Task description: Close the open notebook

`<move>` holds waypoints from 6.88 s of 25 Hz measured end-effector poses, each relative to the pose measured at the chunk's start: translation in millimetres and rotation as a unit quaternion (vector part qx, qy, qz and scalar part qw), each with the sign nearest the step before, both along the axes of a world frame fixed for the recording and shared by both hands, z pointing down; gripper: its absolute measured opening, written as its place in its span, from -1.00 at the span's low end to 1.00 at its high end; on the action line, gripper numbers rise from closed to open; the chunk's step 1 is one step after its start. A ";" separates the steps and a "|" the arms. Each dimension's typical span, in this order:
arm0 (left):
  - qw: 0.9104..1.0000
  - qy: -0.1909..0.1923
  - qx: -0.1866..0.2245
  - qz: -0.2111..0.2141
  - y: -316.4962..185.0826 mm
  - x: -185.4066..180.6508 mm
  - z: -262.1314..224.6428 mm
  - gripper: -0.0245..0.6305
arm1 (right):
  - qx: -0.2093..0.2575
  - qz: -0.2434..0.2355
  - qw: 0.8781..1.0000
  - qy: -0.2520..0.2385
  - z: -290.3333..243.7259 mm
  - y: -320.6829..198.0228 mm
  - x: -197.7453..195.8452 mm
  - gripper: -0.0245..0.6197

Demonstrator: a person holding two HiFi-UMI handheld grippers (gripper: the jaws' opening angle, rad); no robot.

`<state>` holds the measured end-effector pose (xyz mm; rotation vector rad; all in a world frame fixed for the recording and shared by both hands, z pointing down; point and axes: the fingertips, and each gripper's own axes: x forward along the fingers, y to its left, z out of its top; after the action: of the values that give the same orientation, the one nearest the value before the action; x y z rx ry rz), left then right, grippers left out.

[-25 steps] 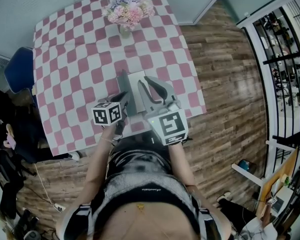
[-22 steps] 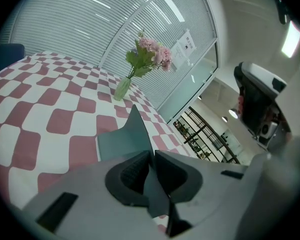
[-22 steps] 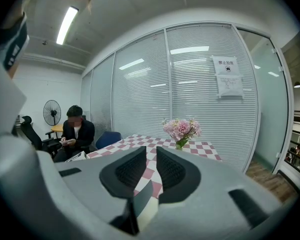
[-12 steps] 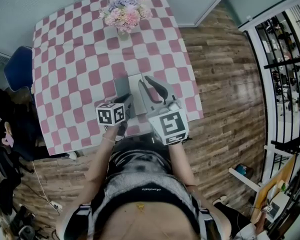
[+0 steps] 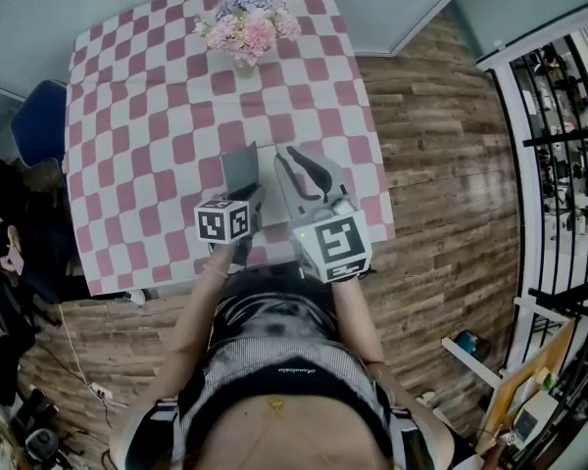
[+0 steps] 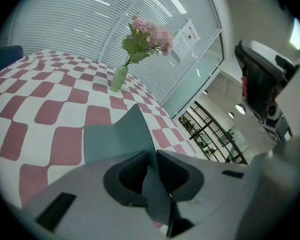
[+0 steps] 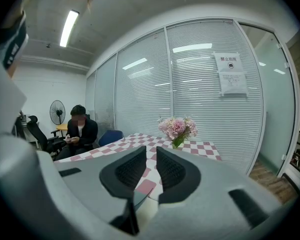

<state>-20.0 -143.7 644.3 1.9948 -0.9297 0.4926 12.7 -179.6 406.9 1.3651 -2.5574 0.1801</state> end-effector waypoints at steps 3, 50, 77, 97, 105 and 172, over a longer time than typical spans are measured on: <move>1.000 -0.006 -0.003 -0.001 0.0 6.4 5.3 -0.78 | -0.002 -0.003 1.000 0.001 1.9 -0.2 5.2 -0.73; 0.995 -0.074 -0.058 -0.015 -5.8 57.0 55.2 -0.53 | -0.011 -0.024 1.000 -0.002 11.6 -11.2 43.0 -0.74; 0.993 -0.118 -0.015 -0.021 -7.5 46.2 56.8 -0.71 | -0.019 -0.021 1.000 0.008 18.4 -12.1 46.1 -0.75; 0.996 -0.089 -0.009 -0.011 -6.4 43.2 50.5 -0.73 | -0.027 -0.028 0.999 0.003 25.5 -16.8 35.8 -0.75; 0.994 -0.087 0.033 -0.057 -19.3 6.9 19.3 -0.74 | -0.030 -0.033 0.999 0.008 30.0 -16.1 28.2 -0.75; 0.889 -0.031 0.446 -0.101 -26.3 -63.5 -296.6 -0.88 | 0.089 -0.115 0.988 -0.051 -50.3 3.5 -51.1 -0.92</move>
<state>-83.5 -169.9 347.7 2.6388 -1.5776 -0.0290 -38.4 -176.1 356.6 1.1296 -2.8505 -0.0198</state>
